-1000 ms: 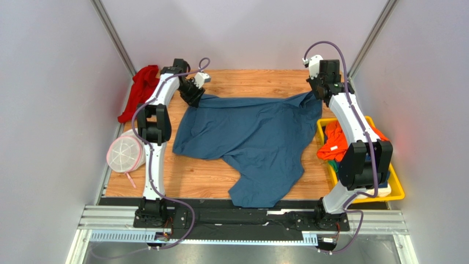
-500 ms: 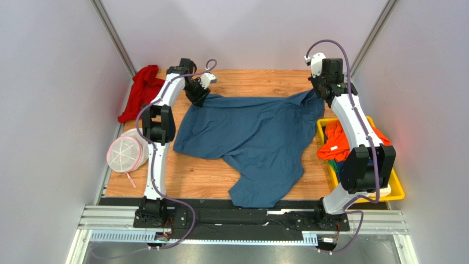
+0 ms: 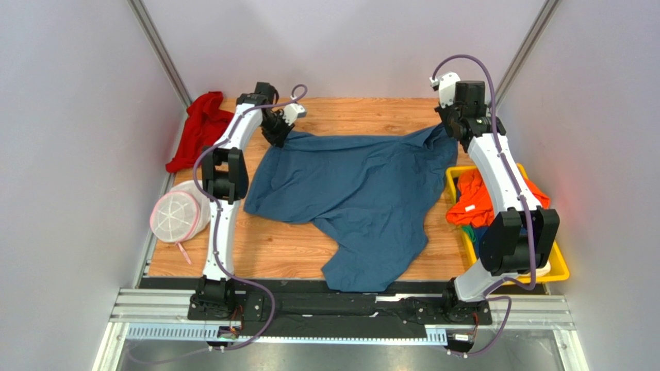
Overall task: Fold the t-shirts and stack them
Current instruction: Flatten out the tshirt
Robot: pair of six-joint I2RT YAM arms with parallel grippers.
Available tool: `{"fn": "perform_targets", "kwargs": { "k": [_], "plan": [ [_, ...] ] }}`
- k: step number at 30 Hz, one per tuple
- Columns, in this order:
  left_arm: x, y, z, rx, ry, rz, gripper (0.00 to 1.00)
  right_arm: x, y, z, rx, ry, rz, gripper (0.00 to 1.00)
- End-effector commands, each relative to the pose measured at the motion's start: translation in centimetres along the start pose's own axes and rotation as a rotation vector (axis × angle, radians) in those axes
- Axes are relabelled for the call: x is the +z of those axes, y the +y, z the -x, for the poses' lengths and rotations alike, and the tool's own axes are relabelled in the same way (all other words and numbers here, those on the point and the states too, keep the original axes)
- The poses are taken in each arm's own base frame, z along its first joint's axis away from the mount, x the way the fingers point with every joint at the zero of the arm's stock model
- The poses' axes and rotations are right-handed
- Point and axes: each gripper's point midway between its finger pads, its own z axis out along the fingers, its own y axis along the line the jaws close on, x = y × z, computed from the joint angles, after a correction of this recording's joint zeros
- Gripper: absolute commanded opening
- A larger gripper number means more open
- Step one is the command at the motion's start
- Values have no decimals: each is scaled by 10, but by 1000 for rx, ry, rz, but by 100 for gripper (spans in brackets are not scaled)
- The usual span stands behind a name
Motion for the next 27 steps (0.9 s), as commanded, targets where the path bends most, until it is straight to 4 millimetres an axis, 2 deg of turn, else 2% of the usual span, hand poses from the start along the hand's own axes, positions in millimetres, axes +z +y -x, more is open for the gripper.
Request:
{"fn": "perform_targets", "kwargs": {
  "k": [1,4,7,8,9,11,12,14,15,16,17,19,20,22,23,25,26,27],
  "plan": [
    [-2,2,16,53,-22,23,12,-22,-17,17,8,-71,-49,0],
    [-2,-1,19,46,-30,21,0,-23,-17,16,11,-71,-48,0],
    [-11,-3,23,21,-47,36,0,-23,-19,14,14,-62,-59,0],
    [-9,-6,16,9,-34,34,0,-24,-20,15,16,-65,-62,0],
    [-26,2,28,5,-69,98,0,-25,-22,15,17,-65,-74,0],
    [-34,4,28,-9,-88,147,0,-30,-27,21,23,-78,-89,0],
    [-61,8,39,-18,-122,208,0,-35,-30,24,25,-88,-99,0],
    [-77,7,42,-31,-145,249,0,-41,-34,28,31,-98,-108,0],
    [-104,7,52,-37,-179,291,0,-48,-38,32,36,-111,-116,0],
    [-113,5,53,-46,-190,304,0,-52,-39,33,38,-112,-118,0],
    [-140,3,64,-44,-230,340,0,-56,-41,34,39,-118,-124,0],
    [-163,0,70,-58,-260,375,0,-69,-46,38,43,-136,-141,0],
    [-185,-3,75,-58,-285,401,0,-75,-49,41,47,-148,-147,0],
    [-208,-5,79,-70,-305,440,0,-90,-53,45,49,-172,-157,0],
    [-226,-9,82,-68,-321,461,0,-101,-57,49,53,-193,-165,0],
    [-246,-12,83,-83,-340,500,0,-114,-61,54,49,-218,-175,0],
    [-267,-17,86,-77,-369,528,0,-122,-65,57,48,-233,-184,0],
    [-279,-19,86,-90,-383,552,0,-135,-70,61,49,-258,-201,0]
  ]
}}
